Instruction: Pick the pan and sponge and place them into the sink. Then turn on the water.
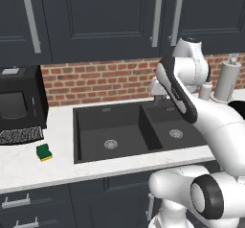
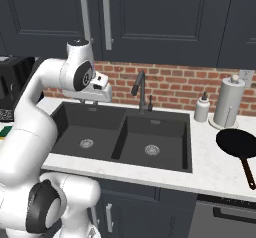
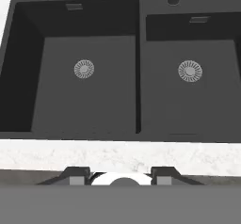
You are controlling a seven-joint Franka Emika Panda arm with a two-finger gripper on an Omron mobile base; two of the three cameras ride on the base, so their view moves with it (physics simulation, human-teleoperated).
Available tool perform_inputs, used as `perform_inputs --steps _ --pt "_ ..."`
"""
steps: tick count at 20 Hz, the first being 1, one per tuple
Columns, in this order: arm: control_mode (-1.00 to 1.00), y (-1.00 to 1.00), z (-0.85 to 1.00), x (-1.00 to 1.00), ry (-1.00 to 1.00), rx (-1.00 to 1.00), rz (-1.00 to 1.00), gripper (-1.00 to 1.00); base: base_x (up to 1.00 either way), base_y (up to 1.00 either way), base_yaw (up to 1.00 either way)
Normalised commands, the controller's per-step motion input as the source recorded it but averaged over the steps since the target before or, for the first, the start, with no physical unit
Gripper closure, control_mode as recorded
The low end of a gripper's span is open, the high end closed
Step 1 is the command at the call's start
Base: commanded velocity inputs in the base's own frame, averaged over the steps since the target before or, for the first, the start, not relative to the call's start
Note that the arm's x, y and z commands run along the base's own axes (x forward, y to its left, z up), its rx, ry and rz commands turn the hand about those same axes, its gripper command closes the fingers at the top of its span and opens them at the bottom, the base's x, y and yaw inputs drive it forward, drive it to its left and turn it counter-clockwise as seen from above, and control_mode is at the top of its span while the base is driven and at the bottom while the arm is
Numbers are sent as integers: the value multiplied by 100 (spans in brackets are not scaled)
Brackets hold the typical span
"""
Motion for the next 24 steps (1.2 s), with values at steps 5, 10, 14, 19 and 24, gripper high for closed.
perform_inputs --steps 5,10,14,19,24 --pt "-100 62 -28 -12 3 0 4 -100 0 0 0" --pt "-100 98 -25 -37 13 0 28 -100 0 0 0" --pt "-100 100 -22 -32 15 0 37 -100 0 0 0" --pt "-100 100 -3 -4 32 -2 35 -100 0 0 0" --pt "-100 100 -32 14 19 -8 17 -100 0 0 0"
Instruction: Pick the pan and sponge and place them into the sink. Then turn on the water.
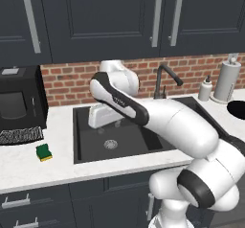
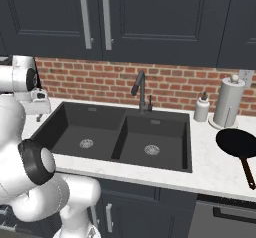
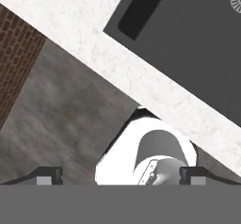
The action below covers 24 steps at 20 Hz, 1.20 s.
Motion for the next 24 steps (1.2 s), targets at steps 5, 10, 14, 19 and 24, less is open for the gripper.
perform_inputs --steps 5,10,14,19,24 --pt "-100 60 -30 7 4 -1 5 -100 0 0 0" --pt "-100 17 -6 0 2 -3 4 -100 0 0 0" --pt "-100 31 -22 0 0 0 0 -100 0 0 0" --pt "-100 37 -30 0 0 0 0 -100 0 0 0" --pt "-100 22 -16 0 0 0 0 -100 0 0 0"
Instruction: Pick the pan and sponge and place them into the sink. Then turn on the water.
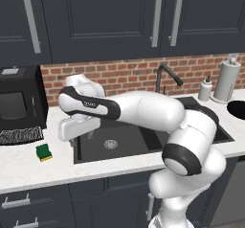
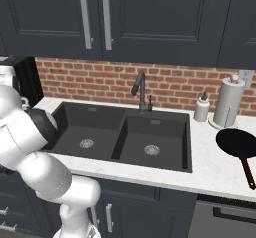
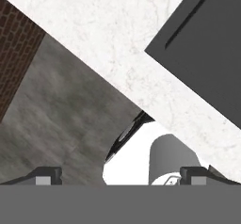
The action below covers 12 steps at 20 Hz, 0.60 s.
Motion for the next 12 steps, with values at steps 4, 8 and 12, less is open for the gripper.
perform_inputs --steps 4,8,12 --pt "-100 12 0 0 0 -6 0 -100 0 0 0" --pt "-100 18 -12 0 0 -4 0 -100 0 0 0" --pt "-100 33 -16 0 -4 -1 -6 -100 0 0 0"
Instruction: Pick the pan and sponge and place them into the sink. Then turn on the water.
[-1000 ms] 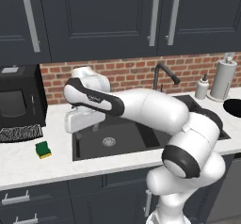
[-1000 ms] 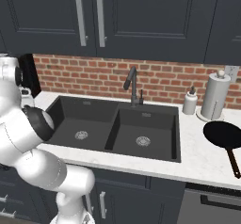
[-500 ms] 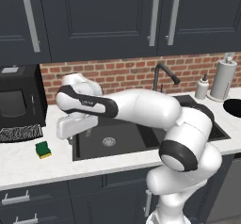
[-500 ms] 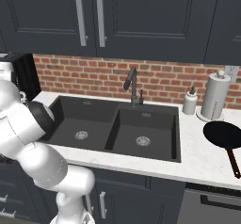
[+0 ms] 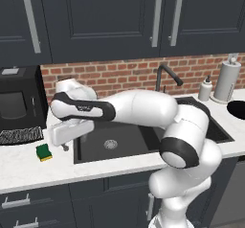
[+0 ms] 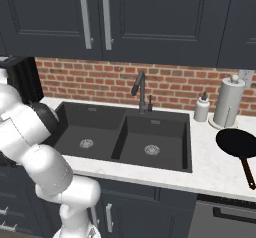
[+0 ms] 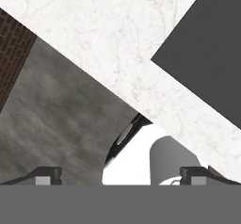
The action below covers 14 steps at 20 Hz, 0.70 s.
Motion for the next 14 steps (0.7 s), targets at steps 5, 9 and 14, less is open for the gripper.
perform_inputs --steps 5,9,14 --pt "-100 41 -11 0 -4 0 -11 -100 0 0 0" --pt "-100 49 -17 1 -5 0 -12 -100 0 0 0" --pt "-100 21 -8 3 0 -7 -7 -100 0 0 0"
